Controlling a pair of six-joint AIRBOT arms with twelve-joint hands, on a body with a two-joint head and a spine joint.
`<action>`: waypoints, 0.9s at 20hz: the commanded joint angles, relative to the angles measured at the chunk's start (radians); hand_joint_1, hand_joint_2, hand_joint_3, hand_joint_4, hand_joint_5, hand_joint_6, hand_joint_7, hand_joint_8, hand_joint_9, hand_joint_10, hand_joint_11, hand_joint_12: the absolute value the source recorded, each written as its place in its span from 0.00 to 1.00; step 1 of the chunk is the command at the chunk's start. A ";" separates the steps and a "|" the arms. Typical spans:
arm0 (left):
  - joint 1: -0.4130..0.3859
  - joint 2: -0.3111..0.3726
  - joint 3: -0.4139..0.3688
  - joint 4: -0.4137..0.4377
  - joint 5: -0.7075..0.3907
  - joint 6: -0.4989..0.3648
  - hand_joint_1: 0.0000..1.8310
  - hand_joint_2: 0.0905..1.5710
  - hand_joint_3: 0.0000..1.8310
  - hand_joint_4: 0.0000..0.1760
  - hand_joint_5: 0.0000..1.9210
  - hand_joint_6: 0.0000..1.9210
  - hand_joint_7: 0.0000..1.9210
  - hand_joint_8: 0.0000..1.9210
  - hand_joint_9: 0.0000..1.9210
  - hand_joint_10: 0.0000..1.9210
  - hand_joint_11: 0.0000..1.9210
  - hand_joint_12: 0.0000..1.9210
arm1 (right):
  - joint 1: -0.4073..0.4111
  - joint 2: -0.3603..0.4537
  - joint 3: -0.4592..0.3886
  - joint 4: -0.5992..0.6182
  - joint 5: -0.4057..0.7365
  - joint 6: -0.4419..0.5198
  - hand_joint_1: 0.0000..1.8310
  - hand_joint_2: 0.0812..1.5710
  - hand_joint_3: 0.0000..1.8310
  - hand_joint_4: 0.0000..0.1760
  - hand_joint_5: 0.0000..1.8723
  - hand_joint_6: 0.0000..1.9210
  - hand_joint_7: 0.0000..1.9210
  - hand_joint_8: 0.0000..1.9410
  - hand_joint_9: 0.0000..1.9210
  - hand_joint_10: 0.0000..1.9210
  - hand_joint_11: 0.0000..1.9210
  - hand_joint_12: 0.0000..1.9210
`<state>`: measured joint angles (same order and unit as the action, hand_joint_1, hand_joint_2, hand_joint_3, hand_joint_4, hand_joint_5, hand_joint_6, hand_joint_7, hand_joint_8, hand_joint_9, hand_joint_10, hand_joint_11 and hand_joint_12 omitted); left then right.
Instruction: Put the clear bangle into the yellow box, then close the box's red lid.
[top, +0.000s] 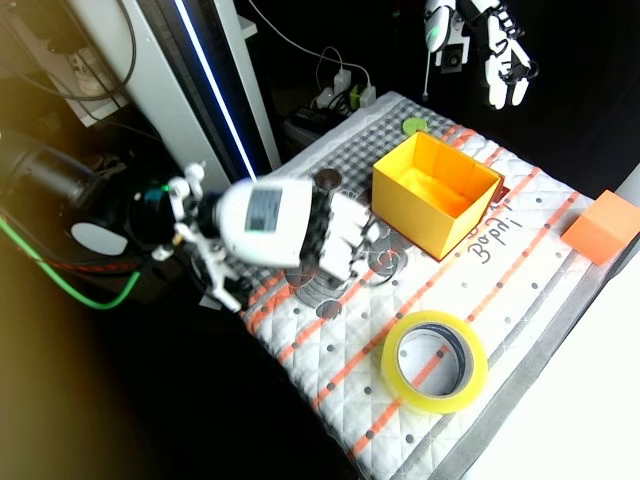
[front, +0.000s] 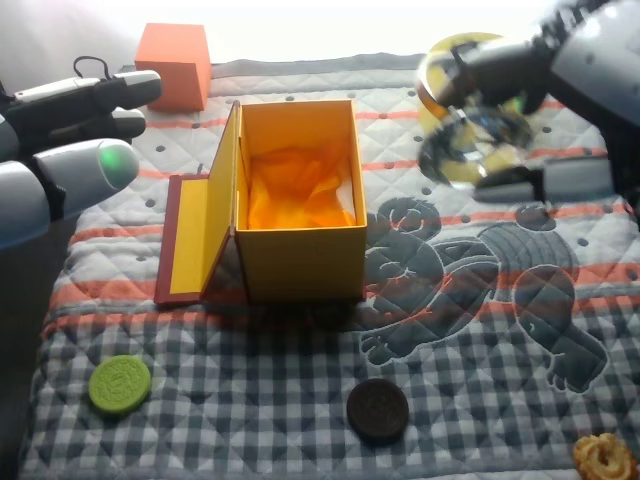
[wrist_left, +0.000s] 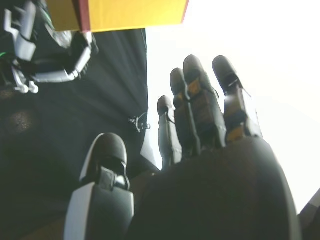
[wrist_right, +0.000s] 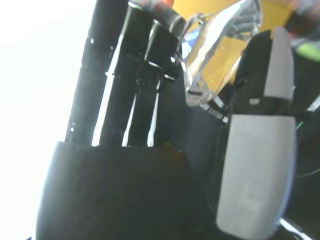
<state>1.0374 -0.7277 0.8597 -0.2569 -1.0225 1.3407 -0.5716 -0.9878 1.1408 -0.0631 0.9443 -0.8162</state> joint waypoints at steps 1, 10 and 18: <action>-0.010 -0.006 0.007 -0.003 -0.127 -0.007 0.11 0.79 0.00 0.88 0.19 0.00 0.25 0.00 0.27 0.00 0.00 0.42 | 0.035 -0.009 0.004 0.000 0.160 0.007 0.70 0.67 0.00 0.00 0.52 0.44 0.62 0.40 0.73 0.01 0.61 0.29; -0.051 -0.040 0.054 -0.015 -0.103 -0.006 0.13 0.78 0.00 0.59 0.25 0.00 0.26 0.00 0.26 0.00 0.00 0.41 | 0.190 -0.198 0.063 -0.075 0.060 0.011 0.70 0.67 0.00 0.00 0.51 0.46 0.63 0.38 0.74 0.07 0.62 0.42; -0.052 -0.042 0.054 -0.023 -0.100 -0.006 0.19 0.77 0.00 0.59 0.26 0.00 0.26 0.00 0.29 0.01 0.01 0.42 | 0.142 -0.274 0.098 -0.004 0.018 0.050 0.60 0.72 0.00 0.00 0.47 0.58 0.52 0.19 0.58 0.00 0.35 0.46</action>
<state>0.9981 -0.7700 0.9119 -0.2852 -1.0016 1.3407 -0.4416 -1.2655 1.2392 -0.0837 0.8120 -0.7792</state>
